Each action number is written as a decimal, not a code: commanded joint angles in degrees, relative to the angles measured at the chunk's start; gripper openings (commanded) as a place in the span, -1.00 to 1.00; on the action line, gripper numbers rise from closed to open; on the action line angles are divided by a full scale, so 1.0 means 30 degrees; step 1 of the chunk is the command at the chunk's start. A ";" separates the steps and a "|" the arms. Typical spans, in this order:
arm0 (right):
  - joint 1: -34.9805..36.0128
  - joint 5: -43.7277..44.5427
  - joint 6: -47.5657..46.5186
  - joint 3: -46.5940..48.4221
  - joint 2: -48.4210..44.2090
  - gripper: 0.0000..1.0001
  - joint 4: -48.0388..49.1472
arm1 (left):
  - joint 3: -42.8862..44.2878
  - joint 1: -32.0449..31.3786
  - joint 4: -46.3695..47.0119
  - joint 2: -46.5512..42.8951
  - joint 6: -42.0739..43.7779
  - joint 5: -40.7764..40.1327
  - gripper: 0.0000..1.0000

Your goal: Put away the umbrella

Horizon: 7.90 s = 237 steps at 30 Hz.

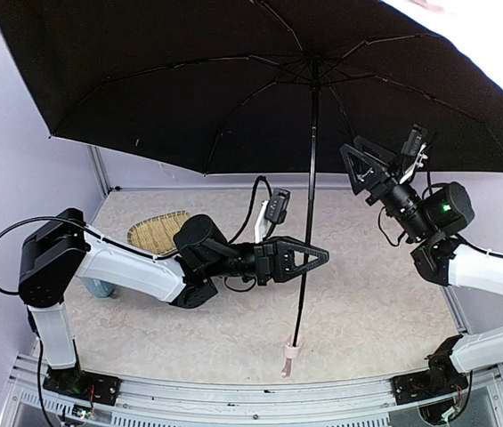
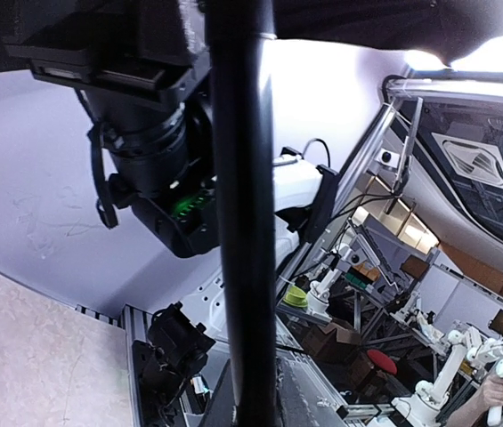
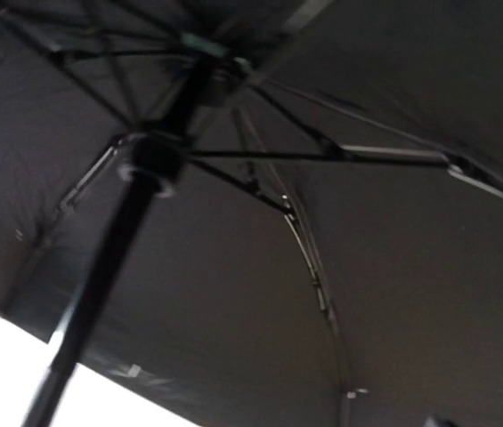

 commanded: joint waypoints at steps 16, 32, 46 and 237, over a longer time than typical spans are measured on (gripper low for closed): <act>-0.4072 -0.2562 -0.0794 -0.1029 0.1957 0.64 0.1255 | 0.4245 0.1609 0.2646 0.3834 -0.1907 0.2480 -1.00; -0.4414 -0.2634 0.6057 0.3380 0.6919 0.43 0.5003 | 0.4410 0.2068 0.1224 0.4293 -0.1205 0.1966 -1.00; -0.4065 -0.4172 1.0349 0.5636 0.9023 0.35 0.7289 | 0.3366 0.2376 -0.1208 0.3320 0.1100 0.0148 -1.00; -0.6975 -0.2560 -0.5823 0.7124 0.3113 -1.00 -0.1133 | -0.6916 0.3033 -1.3106 -0.8564 1.1509 -1.4140 -0.11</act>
